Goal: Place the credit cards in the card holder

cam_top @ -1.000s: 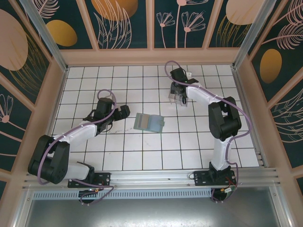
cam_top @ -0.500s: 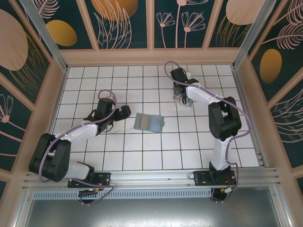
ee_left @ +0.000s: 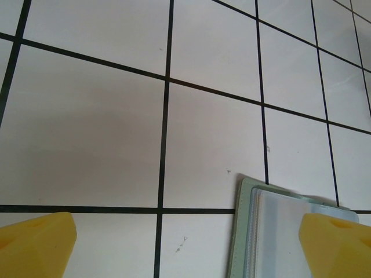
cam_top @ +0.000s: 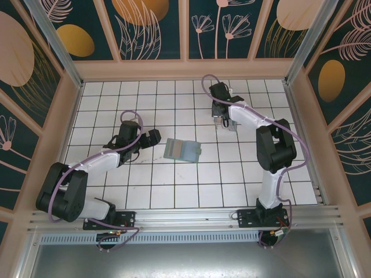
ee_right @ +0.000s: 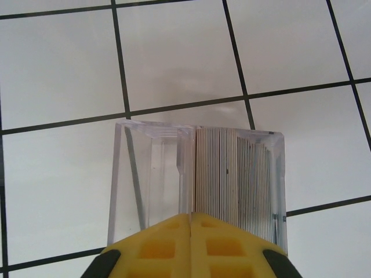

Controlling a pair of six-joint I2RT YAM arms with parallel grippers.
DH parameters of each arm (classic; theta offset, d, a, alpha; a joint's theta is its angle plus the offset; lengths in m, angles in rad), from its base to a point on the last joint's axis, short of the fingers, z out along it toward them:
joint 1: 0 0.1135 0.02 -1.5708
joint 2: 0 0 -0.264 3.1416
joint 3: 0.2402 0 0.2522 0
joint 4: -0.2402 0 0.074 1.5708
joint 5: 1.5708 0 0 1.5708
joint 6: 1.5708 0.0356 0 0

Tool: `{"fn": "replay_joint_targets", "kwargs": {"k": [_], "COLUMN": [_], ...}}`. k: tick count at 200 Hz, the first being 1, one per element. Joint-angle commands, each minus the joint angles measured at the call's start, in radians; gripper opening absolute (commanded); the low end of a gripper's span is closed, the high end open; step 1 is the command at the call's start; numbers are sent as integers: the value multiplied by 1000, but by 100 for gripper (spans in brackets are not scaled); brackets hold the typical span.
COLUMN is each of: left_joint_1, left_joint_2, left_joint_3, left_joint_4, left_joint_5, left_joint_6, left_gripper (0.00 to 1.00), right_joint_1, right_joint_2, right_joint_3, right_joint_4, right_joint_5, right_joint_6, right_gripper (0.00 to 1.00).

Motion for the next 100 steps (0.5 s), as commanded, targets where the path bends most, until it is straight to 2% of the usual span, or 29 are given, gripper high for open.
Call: {"fn": "replay_joint_targets", "kwargs": {"k": [1, 61, 85, 100], "left_joint_1": [1, 1, 1, 1], "left_joint_2": [8, 4, 5, 11], "left_joint_3": [1, 11, 15, 23], "left_joint_4": [25, 20, 33, 39], "left_joint_5": [23, 42, 57, 109], "left_joint_6": [-14, -28, -23, -15], "left_gripper": [99, 99, 99, 99], "right_joint_1": [-8, -7, -8, -8], "right_joint_2": [-66, -222, -302, -348], "right_joint_3": [-4, -116, -192, -255], "right_joint_4": [-16, 91, 158, 213], "right_joint_5": [-33, -223, -366, -470], "right_joint_6": [-6, -27, -35, -25], "right_gripper": [0, 0, 0, 0]}}
